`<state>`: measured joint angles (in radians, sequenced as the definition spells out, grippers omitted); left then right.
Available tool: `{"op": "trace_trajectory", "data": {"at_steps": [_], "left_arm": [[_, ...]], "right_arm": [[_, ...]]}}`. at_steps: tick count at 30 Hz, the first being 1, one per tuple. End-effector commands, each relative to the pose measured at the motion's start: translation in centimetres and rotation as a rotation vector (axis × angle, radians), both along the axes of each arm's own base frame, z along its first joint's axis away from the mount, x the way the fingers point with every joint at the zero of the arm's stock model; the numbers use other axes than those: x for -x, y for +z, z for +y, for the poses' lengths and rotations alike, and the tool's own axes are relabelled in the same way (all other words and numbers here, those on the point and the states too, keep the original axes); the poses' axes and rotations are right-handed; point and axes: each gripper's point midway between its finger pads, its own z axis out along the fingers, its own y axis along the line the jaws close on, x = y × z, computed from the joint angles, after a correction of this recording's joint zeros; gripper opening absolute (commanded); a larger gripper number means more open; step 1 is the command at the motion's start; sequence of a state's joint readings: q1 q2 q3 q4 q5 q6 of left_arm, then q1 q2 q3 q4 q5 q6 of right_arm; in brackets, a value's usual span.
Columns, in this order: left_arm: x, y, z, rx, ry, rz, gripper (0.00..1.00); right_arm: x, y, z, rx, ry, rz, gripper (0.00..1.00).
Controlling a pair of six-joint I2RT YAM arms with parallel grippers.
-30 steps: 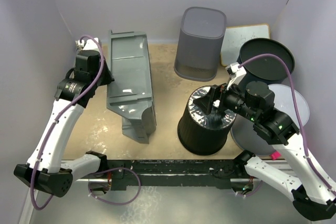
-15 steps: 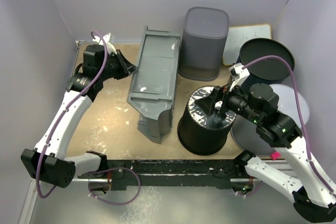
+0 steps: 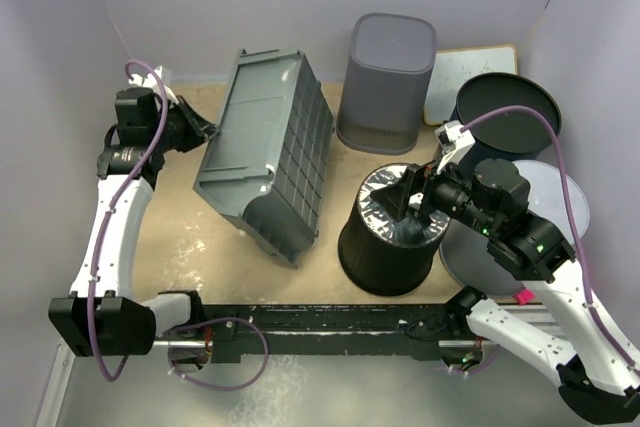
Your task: Turn the large container upside down
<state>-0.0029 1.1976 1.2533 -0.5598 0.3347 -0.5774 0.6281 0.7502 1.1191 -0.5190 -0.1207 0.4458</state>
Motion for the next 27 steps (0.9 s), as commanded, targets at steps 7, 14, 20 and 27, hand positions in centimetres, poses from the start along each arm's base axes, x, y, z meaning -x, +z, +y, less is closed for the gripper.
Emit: {"op": "trace_trajectory", "data": {"at_steps": [7, 14, 20, 27], "left_arm": [[0.9, -4.6, 6.6, -0.272, 0.168, 0.138, 0.00], [2.0, -3.3, 12.5, -0.468, 0.448, 0.137, 0.00], [2.2, -0.8, 14.3, -0.519, 0.542, 0.086, 0.06], [1.6, 2.5, 14.0, -0.531, 0.507, 0.025, 0.41]], "right_arm": [[-0.1, 0.5, -0.4, -0.008, -0.022, -0.023, 0.96], [-0.3, 0.4, -0.2, -0.003, -0.019, -0.022, 0.96], [-0.3, 0.2, -0.1, -0.004, -0.012, -0.019, 0.96], [-0.2, 0.3, -0.3, -0.003, -0.017, -0.020, 0.96]]}}
